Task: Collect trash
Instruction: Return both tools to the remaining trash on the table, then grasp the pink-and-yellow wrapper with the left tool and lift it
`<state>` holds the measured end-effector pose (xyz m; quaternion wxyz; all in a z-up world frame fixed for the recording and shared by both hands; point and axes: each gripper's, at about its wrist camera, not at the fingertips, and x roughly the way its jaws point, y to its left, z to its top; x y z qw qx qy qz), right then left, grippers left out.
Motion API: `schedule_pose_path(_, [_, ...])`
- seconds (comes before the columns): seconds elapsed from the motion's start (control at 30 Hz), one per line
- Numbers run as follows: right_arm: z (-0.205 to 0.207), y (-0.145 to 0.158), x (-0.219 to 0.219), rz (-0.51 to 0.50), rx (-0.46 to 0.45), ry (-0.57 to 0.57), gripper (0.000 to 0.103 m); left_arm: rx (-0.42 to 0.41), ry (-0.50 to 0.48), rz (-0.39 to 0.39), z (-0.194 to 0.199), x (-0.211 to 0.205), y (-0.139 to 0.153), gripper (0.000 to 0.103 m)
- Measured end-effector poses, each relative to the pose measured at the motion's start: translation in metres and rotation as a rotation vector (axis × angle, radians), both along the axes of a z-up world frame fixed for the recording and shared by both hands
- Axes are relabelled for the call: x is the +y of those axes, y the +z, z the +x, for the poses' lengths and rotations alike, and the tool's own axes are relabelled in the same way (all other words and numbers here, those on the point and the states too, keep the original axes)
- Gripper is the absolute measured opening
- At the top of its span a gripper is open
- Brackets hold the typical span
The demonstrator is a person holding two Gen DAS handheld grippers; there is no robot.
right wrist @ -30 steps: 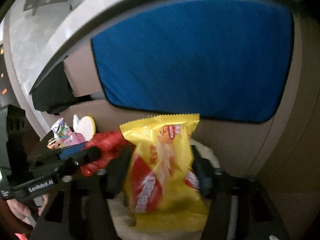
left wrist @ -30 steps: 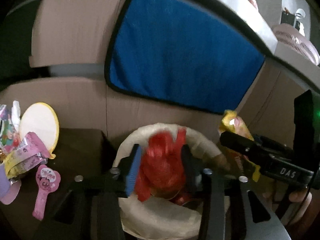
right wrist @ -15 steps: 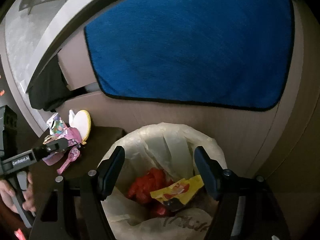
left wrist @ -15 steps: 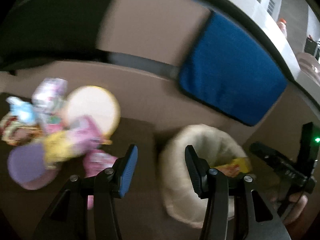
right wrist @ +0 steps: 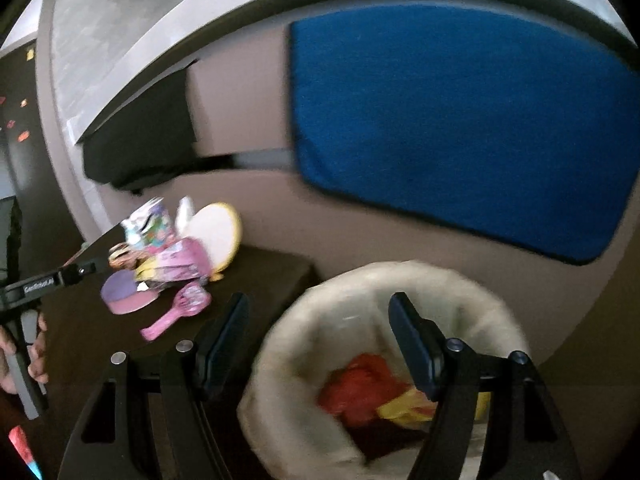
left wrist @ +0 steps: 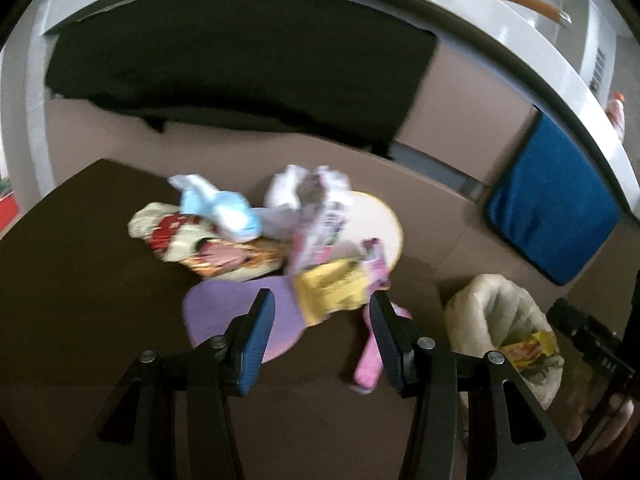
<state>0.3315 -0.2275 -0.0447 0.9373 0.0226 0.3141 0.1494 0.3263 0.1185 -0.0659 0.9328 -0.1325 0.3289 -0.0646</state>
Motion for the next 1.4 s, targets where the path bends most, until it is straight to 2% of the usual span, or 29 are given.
schedule_pose_path(0.27, [0.019, -0.028, 0.089, 0.003, 0.137, 0.155, 0.069, -0.004, 0.054, 0.013, -0.02, 0.053, 0.0, 0.05])
schedule_pose_path(0.4, [0.038, -0.046, 0.13, 0.023, 0.199, 0.186, 0.069, 0.001, 0.044, 0.003, -0.028, 0.074, -0.004, 0.05])
schedule_pose_path(0.53, [0.054, -0.046, 0.155, 0.026, 0.177, 0.194, 0.069, 0.004, 0.041, 0.006, -0.031, 0.091, -0.008, 0.05])
schedule_pose_path(0.8, [0.098, -0.032, 0.183, 0.041, 0.107, 0.146, 0.069, 0.041, 0.017, -0.076, -0.036, 0.114, -0.021, 0.05])
schedule_pose_path(0.83, [0.105, -0.034, 0.186, 0.038, 0.116, 0.149, 0.067, 0.044, 0.011, -0.079, -0.036, 0.115, -0.022, 0.05])
schedule_pose_path(0.9, [0.12, -0.043, 0.195, 0.029, 0.169, 0.189, 0.051, 0.05, 0.003, -0.08, -0.038, 0.117, -0.025, 0.05])
schedule_pose_path(0.93, [0.125, -0.051, 0.2, 0.03, 0.214, 0.221, 0.039, 0.05, 0.003, -0.08, -0.038, 0.119, -0.026, 0.05])
schedule_pose_path(1.0, [0.12, -0.061, 0.21, 0.018, 0.243, 0.262, 0.038, 0.053, 0.012, -0.083, -0.041, 0.122, -0.028, 0.05])
schedule_pose_path(1.07, [0.105, -0.062, 0.217, -0.003, 0.224, 0.299, 0.038, 0.055, 0.02, -0.095, -0.042, 0.125, -0.029, 0.05])
schedule_pose_path(1.23, [0.058, -0.068, 0.24, -0.004, 0.291, 0.472, 0.038, 0.041, 0.01, -0.104, -0.048, 0.122, -0.027, 0.05])
schedule_pose_path(1.37, [0.028, -0.059, 0.247, -0.027, 0.261, 0.55, 0.038, 0.038, -0.012, -0.1, -0.054, 0.113, -0.024, 0.05])
schedule_pose_path(1.4, [0.023, -0.055, 0.245, -0.018, 0.25, 0.551, 0.042, 0.04, -0.027, -0.101, -0.056, 0.108, -0.024, 0.05])
